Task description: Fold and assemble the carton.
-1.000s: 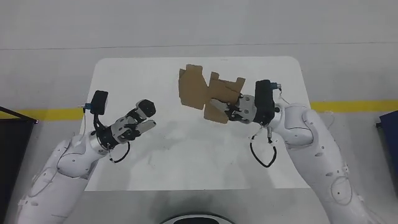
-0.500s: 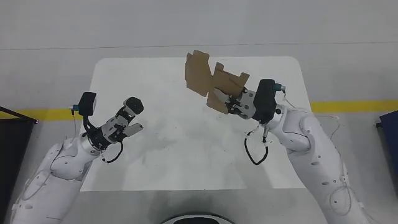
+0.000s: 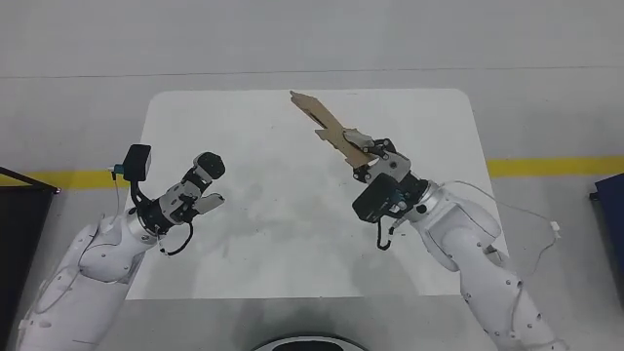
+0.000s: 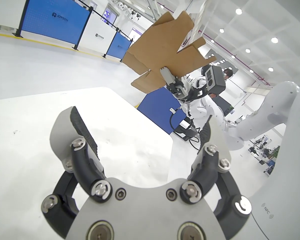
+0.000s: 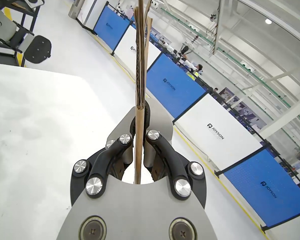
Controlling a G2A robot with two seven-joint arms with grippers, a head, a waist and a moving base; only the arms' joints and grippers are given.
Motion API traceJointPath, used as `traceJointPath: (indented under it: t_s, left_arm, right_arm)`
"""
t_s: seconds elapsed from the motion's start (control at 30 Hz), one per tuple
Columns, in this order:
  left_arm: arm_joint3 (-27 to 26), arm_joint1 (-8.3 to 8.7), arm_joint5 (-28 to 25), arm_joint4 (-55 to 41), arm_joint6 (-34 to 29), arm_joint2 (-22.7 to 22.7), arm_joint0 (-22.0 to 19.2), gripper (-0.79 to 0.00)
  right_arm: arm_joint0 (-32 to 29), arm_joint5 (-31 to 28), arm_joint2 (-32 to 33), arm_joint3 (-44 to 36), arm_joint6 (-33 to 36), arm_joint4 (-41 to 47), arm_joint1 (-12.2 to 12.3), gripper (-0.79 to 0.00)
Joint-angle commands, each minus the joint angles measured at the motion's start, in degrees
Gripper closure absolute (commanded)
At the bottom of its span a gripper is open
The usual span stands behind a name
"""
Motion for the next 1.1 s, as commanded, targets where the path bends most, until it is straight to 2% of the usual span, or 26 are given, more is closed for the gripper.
traceJointPath:
  t_s: [0.0,0.2,0.23,0.33,0.53,0.67,0.77,0.93,1.03,1.07]
  left_arm:
    - [0.0,0.0,0.0,0.0,0.0,0.0,0.0,-0.785]
    - [0.0,0.0,0.0,0.0,0.0,0.0,0.0,-0.785]
    - [0.0,0.0,0.0,0.0,0.0,0.0,0.0,-0.785]
    - [0.0,0.0,0.0,0.0,0.0,0.0,0.0,-0.785]
    - [0.0,0.0,0.0,0.0,0.0,0.0,0.0,-0.785]
    - [0.0,0.0,0.0,0.0,0.0,0.0,0.0,-0.785]
    - [0.0,0.0,0.0,0.0,0.0,0.0,0.0,-0.785]
    - [0.0,0.0,0.0,0.0,0.0,0.0,0.0,-0.785]
    - [0.0,0.0,0.0,0.0,0.0,0.0,0.0,-0.785]
    - [0.0,0.0,0.0,0.0,0.0,0.0,0.0,-0.785]
  right_arm:
    - [0.02,-0.06,0.01,0.0,0.03,0.2,0.0,0.0]
    - [0.02,-0.06,0.01,0.0,0.03,0.2,0.0,0.0]
    - [0.25,0.6,0.28,-0.26,0.89,-2.11,0.06,0.0]
    - [0.09,3.18,-1.82,-2.71,5.37,-19.23,0.33,0.0]
    - [1.25,4.2,-6.35,-3.2,10.99,-41.5,0.43,0.0]
    - [1.55,7.28,-10.6,-2.61,16.57,-58.96,0.26,0.0]
    - [1.22,9.61,-13.31,-1.96,20.91,-68.23,-0.06,0.0]
    - [1.05,12.33,-15.83,-1.5,28.74,-74.31,-0.83,0.0]
    - [2.61,12.89,-16.34,-1.57,33.85,-74.31,-0.22,0.0]
    - [3.84,12.46,-16.12,-1.14,38.02,-74.31,0.36,0.0]
